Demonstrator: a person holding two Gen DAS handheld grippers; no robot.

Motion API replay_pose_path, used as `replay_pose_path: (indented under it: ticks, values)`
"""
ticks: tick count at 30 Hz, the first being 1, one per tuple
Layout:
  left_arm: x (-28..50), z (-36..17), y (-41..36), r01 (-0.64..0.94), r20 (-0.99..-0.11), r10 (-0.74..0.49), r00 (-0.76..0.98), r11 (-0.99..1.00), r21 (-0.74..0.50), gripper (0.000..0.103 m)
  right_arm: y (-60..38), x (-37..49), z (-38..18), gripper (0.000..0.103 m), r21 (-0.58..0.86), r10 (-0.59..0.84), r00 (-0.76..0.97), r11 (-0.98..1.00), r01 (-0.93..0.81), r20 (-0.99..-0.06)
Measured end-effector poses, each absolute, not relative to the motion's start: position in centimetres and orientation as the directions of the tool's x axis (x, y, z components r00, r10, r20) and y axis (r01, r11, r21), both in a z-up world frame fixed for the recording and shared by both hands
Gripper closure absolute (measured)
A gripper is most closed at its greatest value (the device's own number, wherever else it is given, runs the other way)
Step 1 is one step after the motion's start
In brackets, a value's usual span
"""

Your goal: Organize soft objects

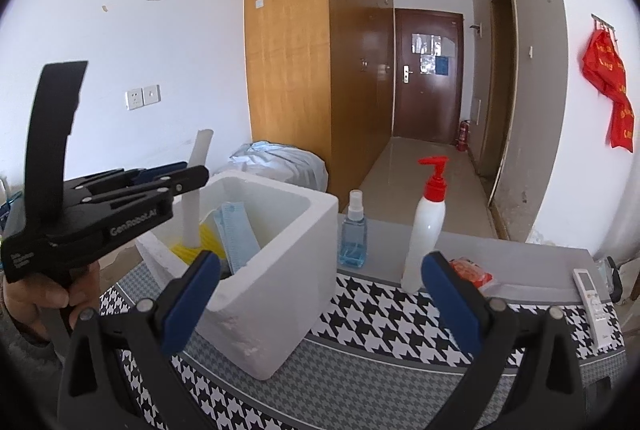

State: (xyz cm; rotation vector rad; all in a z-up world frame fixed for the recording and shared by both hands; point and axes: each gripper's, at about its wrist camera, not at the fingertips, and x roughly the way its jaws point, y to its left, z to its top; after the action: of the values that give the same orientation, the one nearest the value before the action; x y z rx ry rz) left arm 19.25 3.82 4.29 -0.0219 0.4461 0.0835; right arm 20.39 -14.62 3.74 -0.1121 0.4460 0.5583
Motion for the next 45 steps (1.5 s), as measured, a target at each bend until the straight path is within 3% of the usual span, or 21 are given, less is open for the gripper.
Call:
replay_pose_path:
  ticks: [8,10,12,14,30,45]
  values:
    - [20.7,3.5,3.4,-0.085,-0.462,0.078,0.883,0.996,0.006,0.077,-15.5,20.3,3.5,0.001,0.034,0.475,0.758,0.856,-0.516,-0.447]
    - [20.8,3.3,3.4,-0.088,-0.471,0.079,0.879,0.996,0.003,0.066,-15.8,20.2,3.5,0.001,0.034,0.472,0.759,0.858,-0.513,-0.448]
    - [20.7,3.3,3.3,-0.103,-0.466,0.102,0.879,0.994,0.024,0.027,-16.0,20.1,3.6,0.001,0.027,0.462,0.766,0.863,-0.504,-0.446]
    - [20.2,3.5,3.0,-0.123,-0.433,0.130,0.892,0.991,0.045,0.014,-16.3,20.0,3.6,0.001,0.028,0.459,0.769,0.865,-0.500,-0.444]
    - [16.9,5.5,2.5,-0.106,-0.364,0.104,0.926,0.994,0.015,0.001,-17.8,18.0,4.6,0.001,0.022,0.447,0.795,0.876,-0.482,-0.411]
    - [13.1,6.1,1.1,-0.113,-0.321,0.112,0.940,0.993,0.017,0.001,-18.9,15.1,5.9,0.001,0.019,0.442,0.820,0.884,-0.467,-0.363]
